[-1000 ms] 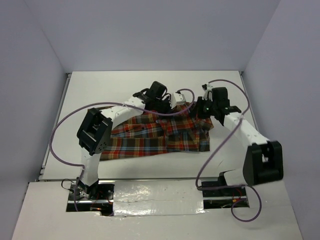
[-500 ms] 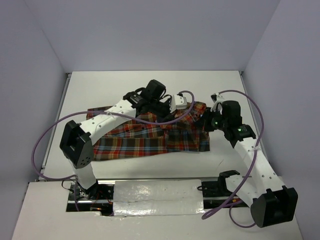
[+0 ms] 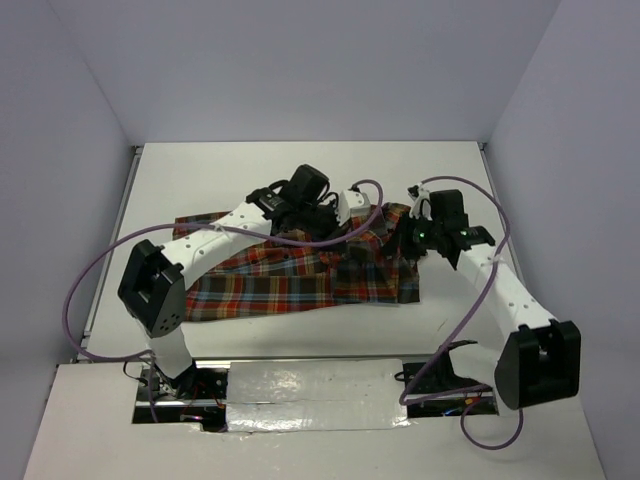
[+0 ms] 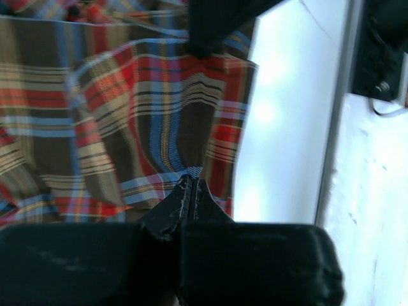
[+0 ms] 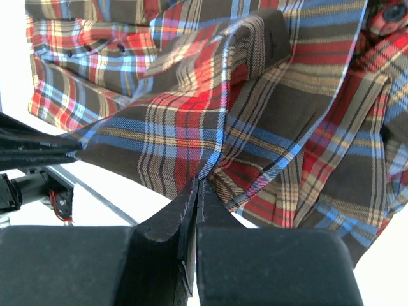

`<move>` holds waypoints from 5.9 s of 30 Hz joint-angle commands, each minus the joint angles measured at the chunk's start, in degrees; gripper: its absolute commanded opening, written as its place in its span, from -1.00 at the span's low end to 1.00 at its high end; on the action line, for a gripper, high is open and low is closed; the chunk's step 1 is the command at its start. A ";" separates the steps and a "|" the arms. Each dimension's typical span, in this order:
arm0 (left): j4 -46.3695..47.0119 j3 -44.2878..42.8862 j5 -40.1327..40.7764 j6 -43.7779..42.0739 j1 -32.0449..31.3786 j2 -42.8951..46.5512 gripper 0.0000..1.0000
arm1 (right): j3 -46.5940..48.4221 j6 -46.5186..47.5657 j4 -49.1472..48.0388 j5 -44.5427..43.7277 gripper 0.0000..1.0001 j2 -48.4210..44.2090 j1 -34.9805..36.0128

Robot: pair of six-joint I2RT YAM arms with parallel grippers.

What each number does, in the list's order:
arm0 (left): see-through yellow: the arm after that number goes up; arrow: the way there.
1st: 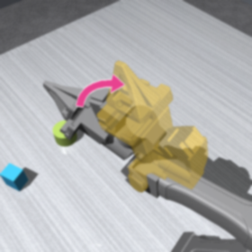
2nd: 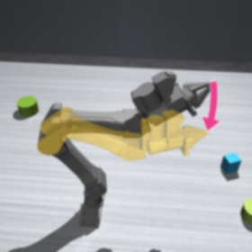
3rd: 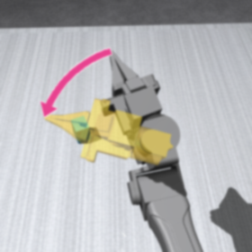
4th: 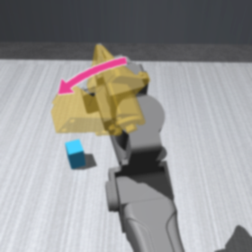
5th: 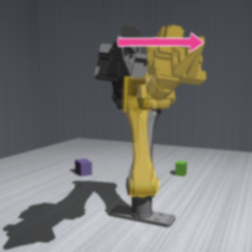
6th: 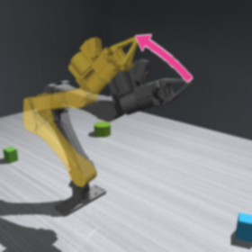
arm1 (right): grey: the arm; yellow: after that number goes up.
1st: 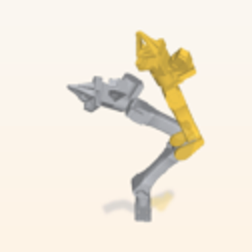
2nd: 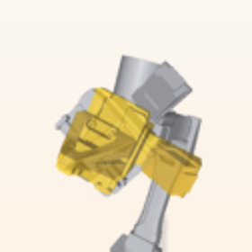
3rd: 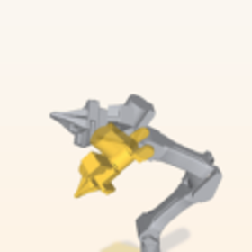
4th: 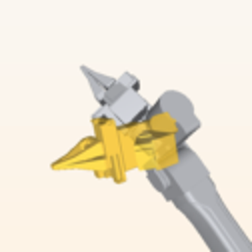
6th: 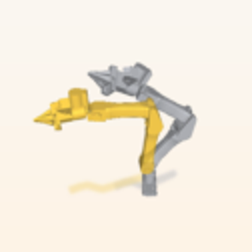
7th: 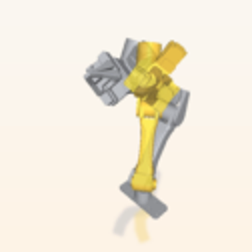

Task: Fold and stack the long sleeve shirts
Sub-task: Fold the shirt

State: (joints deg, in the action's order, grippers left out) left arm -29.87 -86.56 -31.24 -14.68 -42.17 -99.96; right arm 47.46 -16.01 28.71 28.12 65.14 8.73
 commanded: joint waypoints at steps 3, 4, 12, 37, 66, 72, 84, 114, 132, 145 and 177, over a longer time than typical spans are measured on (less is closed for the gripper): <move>3.50 -3.60 1.71 6.15 4.90 -3.39 -1.00 | 7.99 -0.51 1.44 -3.16 -1.00 6.30 0.14; 3.07 -5.00 1.80 6.50 6.04 -4.88 -1.00 | 9.74 -1.30 0.13 -2.29 -1.00 8.22 0.06; 4.82 -9.15 2.68 5.80 10.00 -11.91 -1.00 | 24.08 -0.95 2.32 -1.22 -0.98 27.38 0.15; 23.01 -11.08 11.12 4.14 13.61 -25.98 -1.00 | 26.50 -4.02 -12.25 -9.92 -0.07 34.71 0.06; 16.33 -3.00 9.44 11.87 8.42 -20.88 0.20 | 9.32 -17.65 -25.73 -8.86 -0.97 34.70 0.94; 19.14 1.66 13.40 7.21 8.07 -21.50 0.22 | 6.07 -19.32 -24.93 -11.95 -1.00 35.75 -0.56; 13.44 -11.86 9.72 7.11 8.07 -20.54 0.68 | 8.70 -14.23 -20.72 -12.82 -0.66 26.03 -1.08; -6.61 2.61 20.78 -2.54 55.17 -5.62 0.62 | -20.03 -25.65 -1.73 -14.84 0.20 -6.52 -15.50; 2.71 29.17 27.90 -43.85 40.51 8.38 0.50 | -19.60 -23.28 -4.45 -12.12 0.19 -3.35 -15.50; 20.98 39.10 41.26 -45.44 38.57 8.38 0.24 | -19.69 -21.70 -4.80 -12.21 0.19 -4.68 -15.50; 6.82 37.61 43.62 -42.19 38.31 9.71 -0.63 | -20.83 -19.76 -6.03 -11.16 0.22 -3.97 -15.50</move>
State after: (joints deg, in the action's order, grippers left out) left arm -27.62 -48.66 9.17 -58.22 -3.70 -87.18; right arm 26.87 -36.56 24.38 16.51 60.64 -6.94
